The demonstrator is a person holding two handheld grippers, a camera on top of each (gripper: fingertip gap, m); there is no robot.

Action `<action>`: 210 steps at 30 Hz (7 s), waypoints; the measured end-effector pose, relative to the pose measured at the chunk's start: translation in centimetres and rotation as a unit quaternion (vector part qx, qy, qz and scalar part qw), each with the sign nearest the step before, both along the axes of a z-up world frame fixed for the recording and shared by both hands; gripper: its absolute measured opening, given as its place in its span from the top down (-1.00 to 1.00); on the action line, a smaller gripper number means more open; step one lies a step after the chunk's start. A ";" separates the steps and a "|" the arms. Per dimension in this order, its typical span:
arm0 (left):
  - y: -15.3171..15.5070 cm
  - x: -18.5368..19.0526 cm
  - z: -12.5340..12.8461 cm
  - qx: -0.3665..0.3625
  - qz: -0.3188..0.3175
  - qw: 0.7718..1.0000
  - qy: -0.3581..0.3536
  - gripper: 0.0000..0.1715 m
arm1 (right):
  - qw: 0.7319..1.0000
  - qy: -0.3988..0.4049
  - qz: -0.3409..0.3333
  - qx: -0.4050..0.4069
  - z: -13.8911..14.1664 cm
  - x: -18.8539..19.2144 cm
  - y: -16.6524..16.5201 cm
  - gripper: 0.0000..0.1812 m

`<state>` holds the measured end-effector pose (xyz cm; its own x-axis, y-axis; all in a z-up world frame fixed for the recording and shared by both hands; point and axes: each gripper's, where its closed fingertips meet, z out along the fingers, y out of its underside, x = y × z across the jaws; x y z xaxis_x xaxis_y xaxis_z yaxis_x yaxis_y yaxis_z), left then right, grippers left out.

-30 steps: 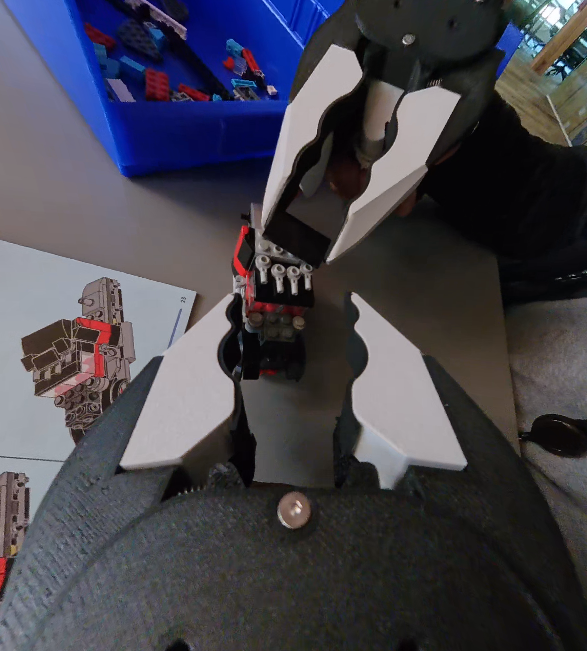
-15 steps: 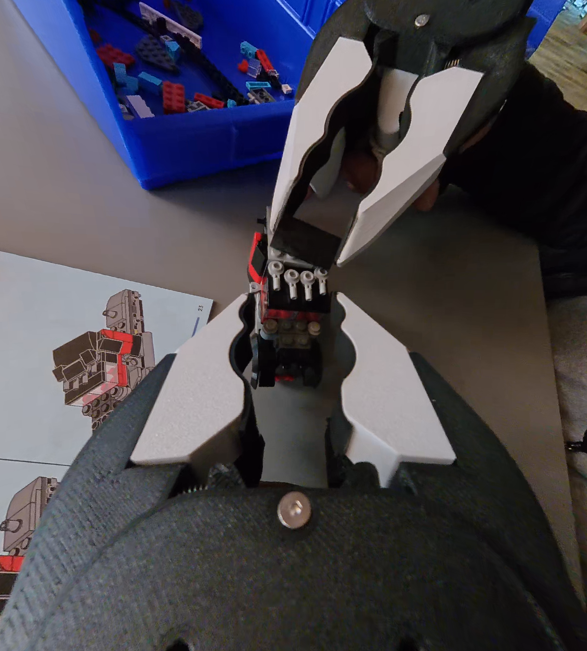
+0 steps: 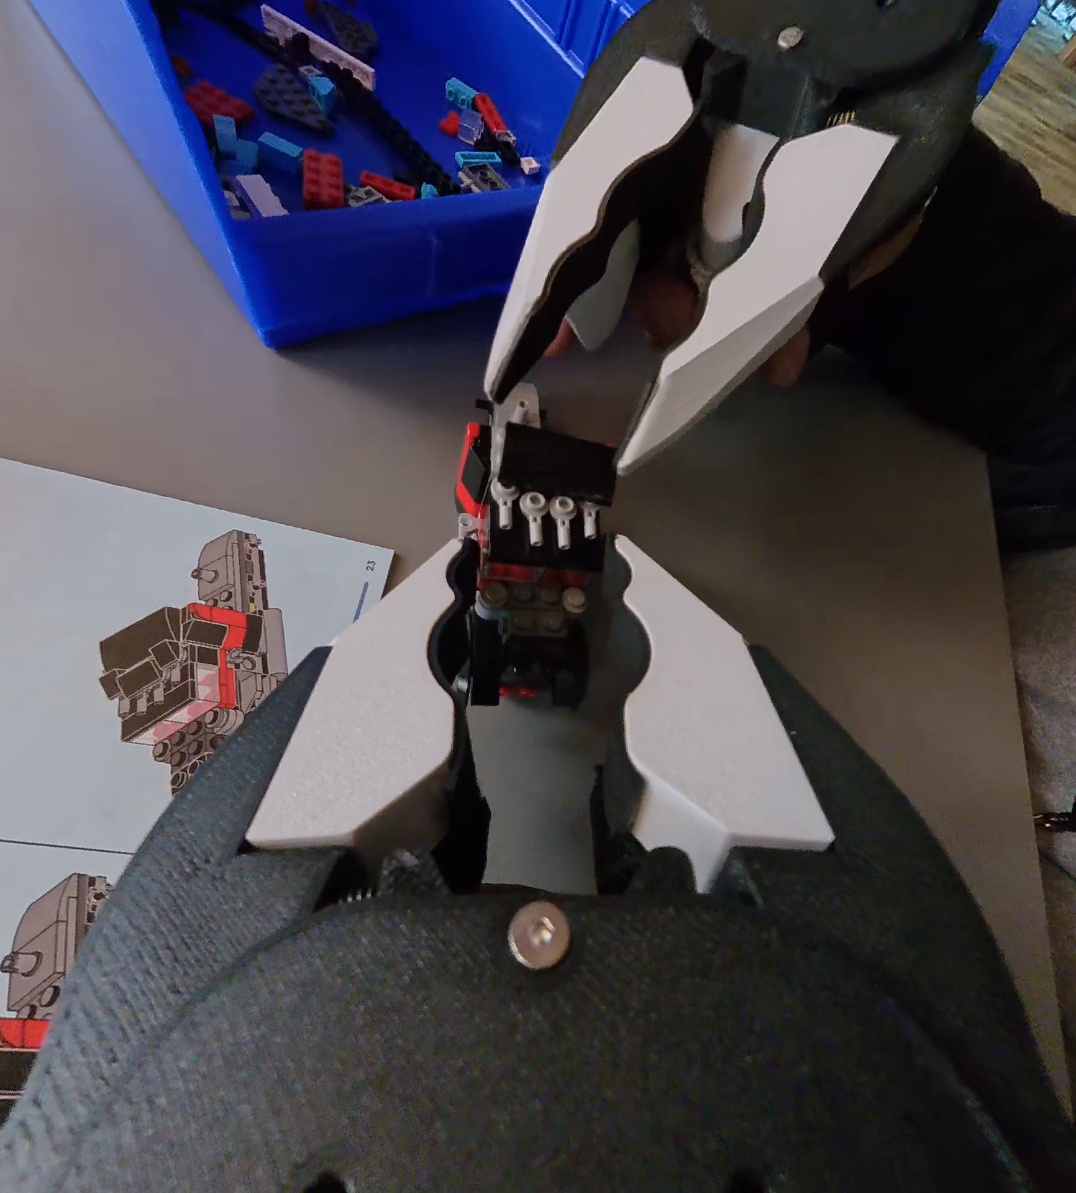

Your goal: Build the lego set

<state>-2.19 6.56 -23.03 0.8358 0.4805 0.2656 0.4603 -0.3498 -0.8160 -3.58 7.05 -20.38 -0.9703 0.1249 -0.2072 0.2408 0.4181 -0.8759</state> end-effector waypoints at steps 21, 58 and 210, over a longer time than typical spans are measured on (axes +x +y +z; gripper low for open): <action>-0.1 -0.1 0.0 0.006 0.002 1.000 -0.005 0.54 | 0.998 0.053 0.015 -0.012 -0.2 0.5 -1.6 0.60; 0.1 0.2 -0.1 -0.022 -0.003 0.999 0.028 0.46 | 0.999 0.005 -0.038 -0.031 0.2 -0.1 2.3 0.53; 0.8 -1.0 8.3 0.265 0.129 0.953 0.071 0.34 | 0.798 0.599 -0.058 0.022 7.4 -1.3 -1.7 0.29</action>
<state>-3.16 7.37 -14.70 0.7541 0.5039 0.4212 0.3469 0.2389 -0.9070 -4.89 5.32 -13.03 -0.4499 0.2090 0.8683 -0.7198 0.4906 -0.4911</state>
